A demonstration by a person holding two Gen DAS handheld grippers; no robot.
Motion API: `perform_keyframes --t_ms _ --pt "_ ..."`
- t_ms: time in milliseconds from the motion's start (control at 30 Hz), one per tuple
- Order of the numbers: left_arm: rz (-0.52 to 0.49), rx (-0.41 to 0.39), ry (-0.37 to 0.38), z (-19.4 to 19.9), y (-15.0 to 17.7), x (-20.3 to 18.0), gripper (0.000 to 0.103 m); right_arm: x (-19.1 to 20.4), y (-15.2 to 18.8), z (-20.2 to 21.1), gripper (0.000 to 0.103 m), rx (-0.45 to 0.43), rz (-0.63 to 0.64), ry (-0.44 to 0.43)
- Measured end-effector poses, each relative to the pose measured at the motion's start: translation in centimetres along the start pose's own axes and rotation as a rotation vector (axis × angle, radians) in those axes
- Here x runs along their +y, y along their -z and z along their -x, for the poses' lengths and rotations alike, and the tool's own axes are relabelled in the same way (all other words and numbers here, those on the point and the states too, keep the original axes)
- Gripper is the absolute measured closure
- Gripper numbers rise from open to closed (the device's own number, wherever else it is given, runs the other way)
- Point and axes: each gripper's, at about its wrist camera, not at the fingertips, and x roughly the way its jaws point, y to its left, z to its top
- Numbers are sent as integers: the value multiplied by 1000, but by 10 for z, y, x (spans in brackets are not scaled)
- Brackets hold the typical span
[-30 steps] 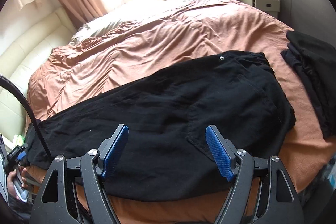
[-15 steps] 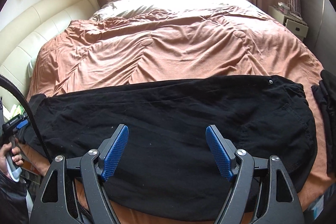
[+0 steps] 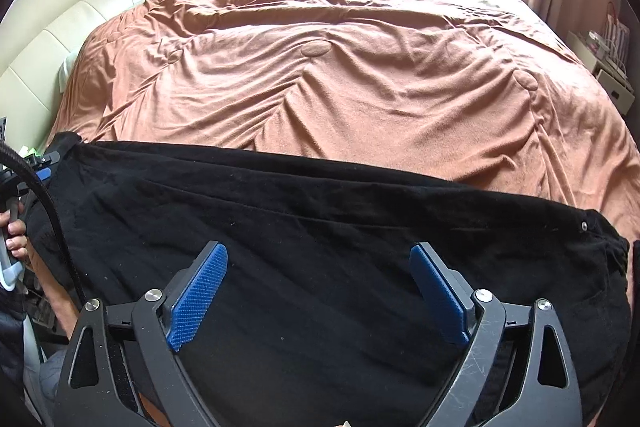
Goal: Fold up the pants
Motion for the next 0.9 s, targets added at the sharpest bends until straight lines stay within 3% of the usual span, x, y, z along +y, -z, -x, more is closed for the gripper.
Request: perform_keyframes --t_ms 300,367,467,533,667,900 --pt "41 17 -5 -32 -23 -2 27 4 -29 -57 10 61 137 -42" --pt "67 21 -6 -39 -27 0 33 0 -35 -63 10 57 155 -61" --pt "108 42 -18 -52 -32 3 42 -5 -41 -71 24 57 196 -89" --pt "137 60 -26 -62 -37 7 46 -7 -43 -79 27 75 226 -89" --pt "168 82 -64 -77 -42 12 46 -13 -49 -95 46 115 271 -121" --pt "178 127 -125 -97 -45 18 46 -15 -60 -115 47 158 377 -123"
